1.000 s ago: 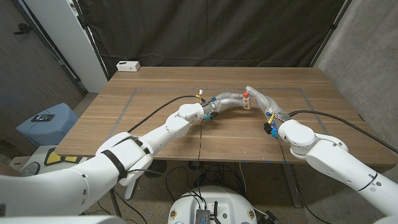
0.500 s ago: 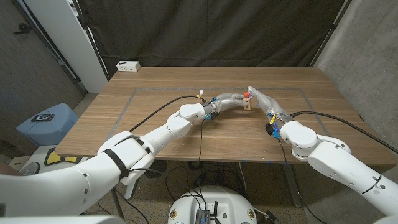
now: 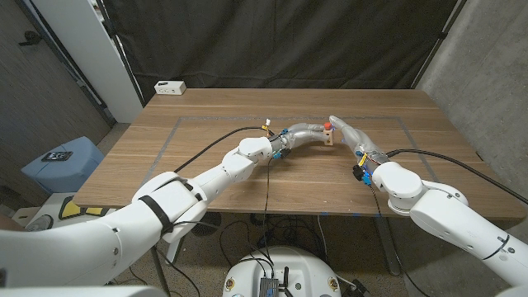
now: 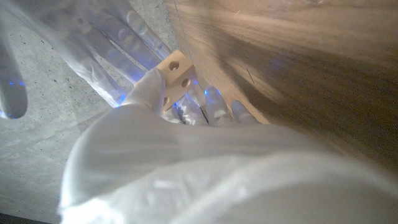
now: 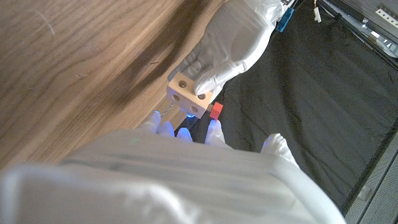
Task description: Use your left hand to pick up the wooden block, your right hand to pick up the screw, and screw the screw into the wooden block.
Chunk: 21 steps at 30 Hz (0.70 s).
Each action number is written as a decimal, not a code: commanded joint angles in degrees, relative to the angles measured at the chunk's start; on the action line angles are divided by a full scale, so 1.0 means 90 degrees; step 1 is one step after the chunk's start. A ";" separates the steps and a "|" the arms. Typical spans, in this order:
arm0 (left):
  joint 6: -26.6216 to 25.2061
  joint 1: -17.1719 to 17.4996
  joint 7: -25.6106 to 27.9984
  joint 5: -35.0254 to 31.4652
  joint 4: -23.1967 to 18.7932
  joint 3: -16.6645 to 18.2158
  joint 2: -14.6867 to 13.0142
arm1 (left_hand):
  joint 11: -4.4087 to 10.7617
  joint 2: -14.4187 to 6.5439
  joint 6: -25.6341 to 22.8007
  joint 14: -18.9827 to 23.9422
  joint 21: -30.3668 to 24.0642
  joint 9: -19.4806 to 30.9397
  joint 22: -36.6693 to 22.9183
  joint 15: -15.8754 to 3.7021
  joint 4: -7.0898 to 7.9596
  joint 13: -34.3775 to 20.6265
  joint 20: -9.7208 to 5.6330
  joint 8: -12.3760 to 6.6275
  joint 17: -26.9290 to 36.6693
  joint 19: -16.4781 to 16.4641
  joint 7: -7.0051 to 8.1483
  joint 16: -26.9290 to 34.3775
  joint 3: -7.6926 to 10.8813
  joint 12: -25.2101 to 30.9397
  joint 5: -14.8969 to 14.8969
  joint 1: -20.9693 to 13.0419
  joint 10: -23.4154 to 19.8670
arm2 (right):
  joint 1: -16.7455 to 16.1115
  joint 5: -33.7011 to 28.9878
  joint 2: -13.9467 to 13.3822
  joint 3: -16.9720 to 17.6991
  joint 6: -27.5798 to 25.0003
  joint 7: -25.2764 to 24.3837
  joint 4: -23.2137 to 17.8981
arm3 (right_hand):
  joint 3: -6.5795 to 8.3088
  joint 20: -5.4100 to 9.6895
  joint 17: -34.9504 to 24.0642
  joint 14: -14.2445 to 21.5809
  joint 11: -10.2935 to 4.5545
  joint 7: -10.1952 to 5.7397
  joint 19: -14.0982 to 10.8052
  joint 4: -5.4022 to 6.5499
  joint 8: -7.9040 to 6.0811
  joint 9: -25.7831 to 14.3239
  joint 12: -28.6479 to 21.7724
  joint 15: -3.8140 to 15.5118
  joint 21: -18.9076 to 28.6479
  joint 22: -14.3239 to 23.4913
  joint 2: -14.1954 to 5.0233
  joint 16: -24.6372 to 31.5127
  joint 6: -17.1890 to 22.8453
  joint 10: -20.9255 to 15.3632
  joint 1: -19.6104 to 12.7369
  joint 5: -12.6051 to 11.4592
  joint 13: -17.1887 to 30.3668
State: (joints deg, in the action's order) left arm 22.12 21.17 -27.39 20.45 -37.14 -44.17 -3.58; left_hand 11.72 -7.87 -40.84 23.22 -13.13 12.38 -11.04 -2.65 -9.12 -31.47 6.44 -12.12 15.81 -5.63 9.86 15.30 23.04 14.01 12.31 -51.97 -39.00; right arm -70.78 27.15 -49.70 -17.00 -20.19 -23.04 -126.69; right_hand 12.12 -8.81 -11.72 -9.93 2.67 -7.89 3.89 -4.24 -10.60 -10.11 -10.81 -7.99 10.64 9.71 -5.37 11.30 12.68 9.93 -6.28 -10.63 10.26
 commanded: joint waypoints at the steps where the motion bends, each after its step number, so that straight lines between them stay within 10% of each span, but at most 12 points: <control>1: 0.0122 -0.0099 -0.0054 0.0000 0.0291 0.0020 0.0125 | 0.0010 -0.0063 -0.0042 0.0061 -0.0026 0.0023 -0.0020 -0.0409 0.0026 -0.0014 0.0027 -0.0037 0.0022 -0.0051 0.0007 0.0061 0.0012 0.0045 0.0042 -0.0021 -0.0051 | -0.0044 0.0064 -0.0008 0.0007 -0.0088 -0.0012 -0.0089 | 0.0049 0.0001 -0.0009 -0.1120 -0.0001 0.0010 0.0024 0.0025 -0.0025 -0.0019 -0.0022 -0.0048 0.0037 0.0019 -0.0008 0.0044 0.0055 0.0914 0.0043 -0.0055 0.0020; 21: 0.0234 -0.0212 -0.0132 -0.0009 0.0588 0.0043 0.0246 | 0.0002 -0.0069 -0.0043 0.0061 -0.0028 0.0023 -0.0020 -0.0409 0.0033 -0.0013 0.0030 -0.0037 0.0021 -0.0056 0.0003 0.0059 0.0017 0.0047 0.0043 -0.0015 -0.0051 | -0.0062 0.0082 0.0021 -0.0050 -0.0153 -0.0089 -0.0198 | 0.0063 0.0003 -0.0002 -0.1116 0.0000 0.0009 0.0020 0.0018 -0.0021 -0.0019 -0.0023 -0.0047 0.0039 0.0019 -0.0014 0.0042 0.0059 0.0910 0.0034 -0.0060 0.0019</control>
State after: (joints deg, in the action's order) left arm 23.63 19.85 -28.20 20.39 -33.43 -43.92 -2.05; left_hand 11.68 -7.93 -40.83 23.22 -13.12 12.41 -11.04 -2.65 -9.21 -31.48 6.44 -12.11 15.81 -5.63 9.85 15.30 23.09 14.26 12.31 -51.91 -38.84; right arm -71.20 27.74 -49.71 -17.28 -20.99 -23.29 -127.83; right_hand 12.26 -8.80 -11.72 -9.93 2.67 -7.89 3.88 -4.10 -10.44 -10.02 -10.81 -7.99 10.64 9.71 -5.37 11.30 12.66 9.93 -6.28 -10.63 10.25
